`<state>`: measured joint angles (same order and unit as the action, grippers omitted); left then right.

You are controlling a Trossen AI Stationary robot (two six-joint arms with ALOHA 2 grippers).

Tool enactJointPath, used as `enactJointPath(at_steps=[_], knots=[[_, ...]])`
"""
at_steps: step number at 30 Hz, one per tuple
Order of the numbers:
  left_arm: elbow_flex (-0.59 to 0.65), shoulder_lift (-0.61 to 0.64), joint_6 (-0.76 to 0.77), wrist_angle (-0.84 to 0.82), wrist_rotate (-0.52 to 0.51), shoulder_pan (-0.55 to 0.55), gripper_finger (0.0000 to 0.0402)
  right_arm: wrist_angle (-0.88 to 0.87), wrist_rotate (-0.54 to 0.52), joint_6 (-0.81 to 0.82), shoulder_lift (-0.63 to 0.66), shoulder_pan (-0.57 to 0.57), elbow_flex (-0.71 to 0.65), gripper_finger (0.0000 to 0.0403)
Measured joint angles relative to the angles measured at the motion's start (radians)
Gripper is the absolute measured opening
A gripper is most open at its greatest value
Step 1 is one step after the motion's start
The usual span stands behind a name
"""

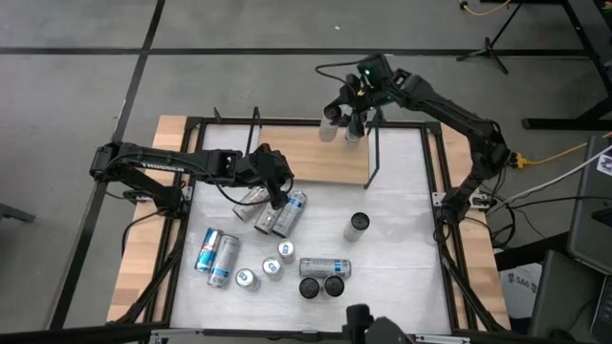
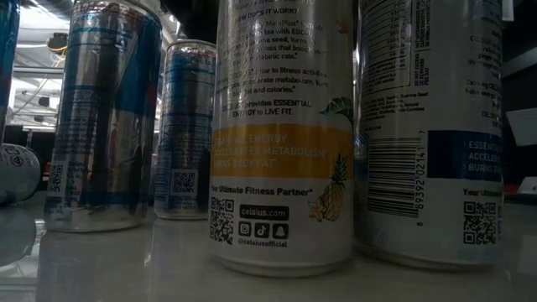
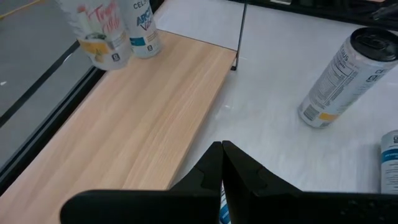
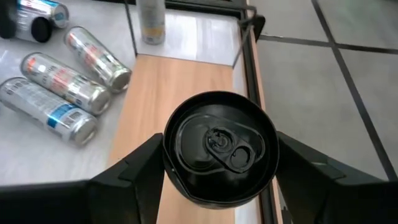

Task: Place canned beverage on shelf
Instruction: Put the white soda can on the shelf

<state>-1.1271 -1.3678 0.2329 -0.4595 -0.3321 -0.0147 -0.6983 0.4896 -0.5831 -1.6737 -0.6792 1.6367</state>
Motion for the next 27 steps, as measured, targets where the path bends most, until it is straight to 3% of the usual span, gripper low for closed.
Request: enactJointPath(at_steps=[27], knots=[[0.0,0.0,0.003,0.009,0.0,0.0,0.0,0.218,-0.002,-0.029,-0.001,-0.05,-0.227,0.0239]])
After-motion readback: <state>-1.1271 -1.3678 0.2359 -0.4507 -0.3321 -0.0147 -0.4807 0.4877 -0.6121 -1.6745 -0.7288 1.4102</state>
